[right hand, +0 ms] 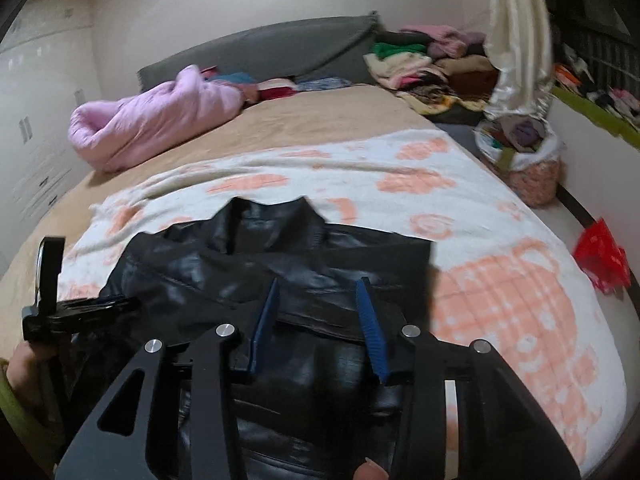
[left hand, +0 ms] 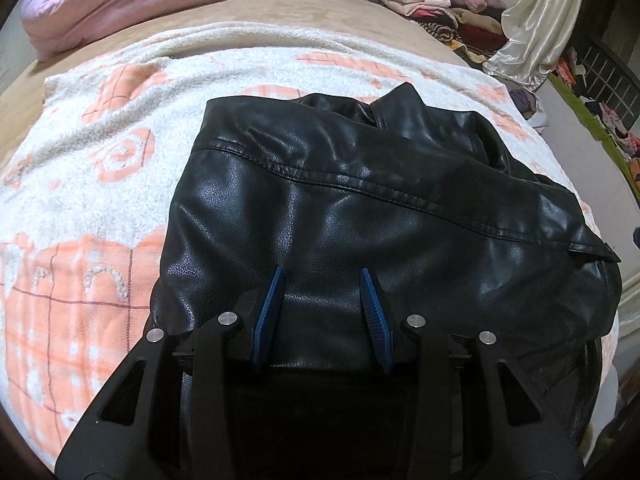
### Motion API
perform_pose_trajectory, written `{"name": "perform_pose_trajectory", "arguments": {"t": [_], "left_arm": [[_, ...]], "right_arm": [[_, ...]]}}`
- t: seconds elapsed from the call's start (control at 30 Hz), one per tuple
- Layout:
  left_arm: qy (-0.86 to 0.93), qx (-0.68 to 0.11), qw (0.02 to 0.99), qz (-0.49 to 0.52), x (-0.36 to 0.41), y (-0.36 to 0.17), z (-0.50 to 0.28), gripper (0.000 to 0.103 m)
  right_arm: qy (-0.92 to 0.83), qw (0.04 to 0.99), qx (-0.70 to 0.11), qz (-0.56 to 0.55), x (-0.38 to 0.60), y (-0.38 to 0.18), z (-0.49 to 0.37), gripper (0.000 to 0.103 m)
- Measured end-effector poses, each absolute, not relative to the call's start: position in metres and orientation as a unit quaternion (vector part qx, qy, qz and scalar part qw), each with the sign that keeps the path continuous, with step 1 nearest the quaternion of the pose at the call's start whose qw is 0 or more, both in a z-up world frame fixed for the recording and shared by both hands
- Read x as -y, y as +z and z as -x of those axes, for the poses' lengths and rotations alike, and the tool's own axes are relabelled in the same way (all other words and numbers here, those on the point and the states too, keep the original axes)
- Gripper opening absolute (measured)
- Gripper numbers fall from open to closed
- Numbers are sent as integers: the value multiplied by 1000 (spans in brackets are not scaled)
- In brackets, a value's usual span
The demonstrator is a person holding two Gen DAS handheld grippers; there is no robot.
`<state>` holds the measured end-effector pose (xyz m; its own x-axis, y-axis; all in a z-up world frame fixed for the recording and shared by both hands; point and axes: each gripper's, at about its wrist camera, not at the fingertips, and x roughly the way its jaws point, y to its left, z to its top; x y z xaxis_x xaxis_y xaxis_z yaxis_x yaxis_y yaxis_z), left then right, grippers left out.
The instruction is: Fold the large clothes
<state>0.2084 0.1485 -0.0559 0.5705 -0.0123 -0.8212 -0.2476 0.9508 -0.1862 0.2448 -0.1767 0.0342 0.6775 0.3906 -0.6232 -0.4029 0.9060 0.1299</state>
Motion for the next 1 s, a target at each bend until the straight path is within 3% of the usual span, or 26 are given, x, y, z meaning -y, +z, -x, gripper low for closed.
{"name": "perform_pose_trajectory", "arguments": {"t": [0.23, 0.7, 0.93, 1.0], "left_arm": [[74, -459, 878, 113, -141, -55, -208, 32], [68, -461, 879, 103, -139, -56, -211, 32], [68, -461, 879, 99, -139, -57, -211, 32], [66, -460, 880, 99, -139, -55, -210, 32]], "right_arm": [[243, 902, -351, 64, 116, 16, -257, 38], [204, 874, -433, 84, 116, -56, -293, 38], [201, 874, -434, 88, 114, -63, -294, 37], [207, 874, -431, 83, 116, -55, -291, 41]]}}
